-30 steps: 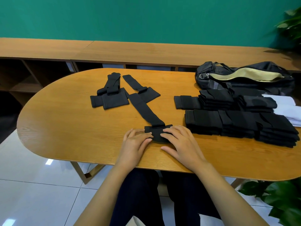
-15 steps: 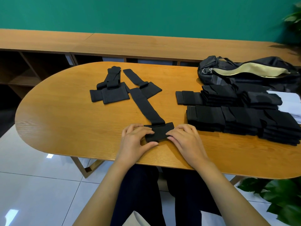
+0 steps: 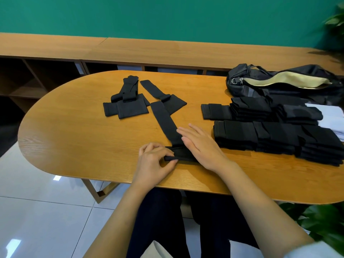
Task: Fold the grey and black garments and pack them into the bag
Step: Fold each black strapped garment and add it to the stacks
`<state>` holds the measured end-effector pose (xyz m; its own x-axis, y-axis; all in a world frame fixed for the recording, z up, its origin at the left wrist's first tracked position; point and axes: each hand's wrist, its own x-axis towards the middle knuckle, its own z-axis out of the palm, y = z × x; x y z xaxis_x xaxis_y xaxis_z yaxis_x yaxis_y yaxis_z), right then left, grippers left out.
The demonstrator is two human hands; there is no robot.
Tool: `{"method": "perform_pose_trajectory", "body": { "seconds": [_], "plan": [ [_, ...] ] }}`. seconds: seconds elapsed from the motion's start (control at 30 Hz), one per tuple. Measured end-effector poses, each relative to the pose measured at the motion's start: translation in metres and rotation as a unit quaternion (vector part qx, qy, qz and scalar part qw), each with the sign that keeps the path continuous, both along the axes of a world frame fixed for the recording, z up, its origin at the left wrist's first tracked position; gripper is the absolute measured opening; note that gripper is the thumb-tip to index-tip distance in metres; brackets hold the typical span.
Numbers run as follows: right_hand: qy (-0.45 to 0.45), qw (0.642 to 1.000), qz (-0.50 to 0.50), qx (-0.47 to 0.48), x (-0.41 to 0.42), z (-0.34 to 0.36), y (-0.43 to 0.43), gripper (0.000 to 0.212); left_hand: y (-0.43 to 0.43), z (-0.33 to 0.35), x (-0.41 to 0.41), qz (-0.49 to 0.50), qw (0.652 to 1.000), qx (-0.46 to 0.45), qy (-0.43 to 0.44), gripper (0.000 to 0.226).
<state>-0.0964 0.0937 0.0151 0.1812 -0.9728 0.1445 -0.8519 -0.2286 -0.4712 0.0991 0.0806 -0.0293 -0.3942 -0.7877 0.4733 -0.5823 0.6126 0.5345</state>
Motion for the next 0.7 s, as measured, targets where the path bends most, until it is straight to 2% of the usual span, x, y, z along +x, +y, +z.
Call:
{"method": "perform_pose_trajectory", "body": {
  "seconds": [0.07,0.13,0.2,0.3,0.4,0.57,0.7],
  "plan": [
    [0.063,0.997,0.017,0.037,0.003,0.002,-0.008,0.061,0.000,0.001,0.001,0.001,1.000,0.003,0.003,0.029],
    [0.118,0.992,0.002,0.035,0.003,0.002,-0.007,0.073,0.000,0.001,0.001,-0.001,1.000,0.009,0.004,0.024],
    [0.152,0.988,-0.021,0.018,0.004,0.002,-0.002,0.082,0.000,0.001,0.000,-0.008,1.000,0.016,0.003,0.021],
    [0.188,0.981,-0.040,0.013,0.003,-0.003,0.004,0.084,0.000,0.002,0.000,-0.026,0.999,0.021,-0.004,0.023],
    [0.146,0.988,-0.054,-0.008,0.000,-0.007,0.013,0.082,0.001,0.002,0.001,-0.037,0.999,0.023,-0.009,0.026],
    [0.046,0.995,-0.019,-0.085,-0.015,-0.020,0.039,0.068,0.001,0.002,0.001,-0.029,0.999,0.017,0.006,0.036],
    [0.034,0.993,-0.023,-0.110,-0.020,-0.032,0.047,0.053,0.001,0.002,0.001,-0.012,0.999,0.030,0.024,0.032]
  ]
}}
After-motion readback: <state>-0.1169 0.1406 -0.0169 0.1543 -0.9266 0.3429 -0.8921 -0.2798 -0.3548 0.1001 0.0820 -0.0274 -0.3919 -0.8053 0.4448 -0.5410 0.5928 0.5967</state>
